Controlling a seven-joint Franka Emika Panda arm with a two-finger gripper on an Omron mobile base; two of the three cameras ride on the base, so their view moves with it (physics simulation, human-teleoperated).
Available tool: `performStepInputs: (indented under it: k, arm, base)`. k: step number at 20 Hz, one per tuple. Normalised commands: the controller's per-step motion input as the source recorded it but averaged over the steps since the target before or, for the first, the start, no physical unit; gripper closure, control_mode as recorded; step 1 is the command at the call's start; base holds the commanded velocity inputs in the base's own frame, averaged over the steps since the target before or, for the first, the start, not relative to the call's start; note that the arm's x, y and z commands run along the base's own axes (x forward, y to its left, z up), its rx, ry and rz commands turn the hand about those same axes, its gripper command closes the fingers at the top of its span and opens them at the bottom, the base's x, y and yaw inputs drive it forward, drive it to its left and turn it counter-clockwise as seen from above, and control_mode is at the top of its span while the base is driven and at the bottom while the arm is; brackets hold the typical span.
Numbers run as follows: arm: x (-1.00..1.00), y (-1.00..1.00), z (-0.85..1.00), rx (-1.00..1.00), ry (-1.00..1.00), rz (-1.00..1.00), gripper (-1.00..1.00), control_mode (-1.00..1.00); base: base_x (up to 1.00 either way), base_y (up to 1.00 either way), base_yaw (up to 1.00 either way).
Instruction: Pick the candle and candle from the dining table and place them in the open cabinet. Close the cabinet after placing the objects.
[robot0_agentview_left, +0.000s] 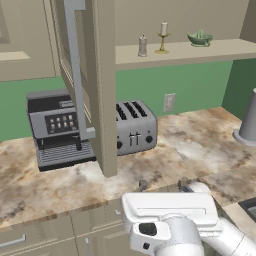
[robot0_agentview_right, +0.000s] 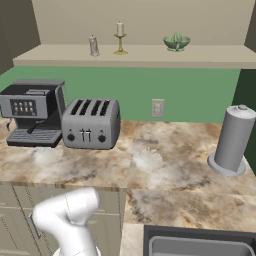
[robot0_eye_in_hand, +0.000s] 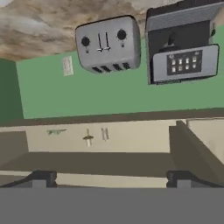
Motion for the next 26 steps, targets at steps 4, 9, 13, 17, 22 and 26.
performStepInputs:
  k: [4,9,13,17,22,26]
  arm:
    - [0.13,0.17,-0.64,-0.18,-0.14,0.08,-1.0,-1.0]
    - [0.02,0.53,-0.36,-0.11,-0.12,0.02,-1.0,-1.0]
    - [-0.1,0.46,-0.03,-0.09,-0.09,0.02,-1.0,-1.0]
    - [0.0,0.58,-0.02,-0.07,-0.06,0.03,-1.0,-1.0]
    - [0.05,0.77,-0.04,-0.06,-0.01,0.0,-1.0,-1.0]
    - [0.1,0.84,-0.04,-0.05,0.0,-0.03,-1.0,-1.0]
  base:
    - [0.0,0.0,0.0]
    - [0.0,0.0,0.0]
    - [0.0,0.0,0.0]
    - [0.0,0.0,0.0]
    - [0.0,0.0,0.0]
    - [0.0,0.0,0.0]
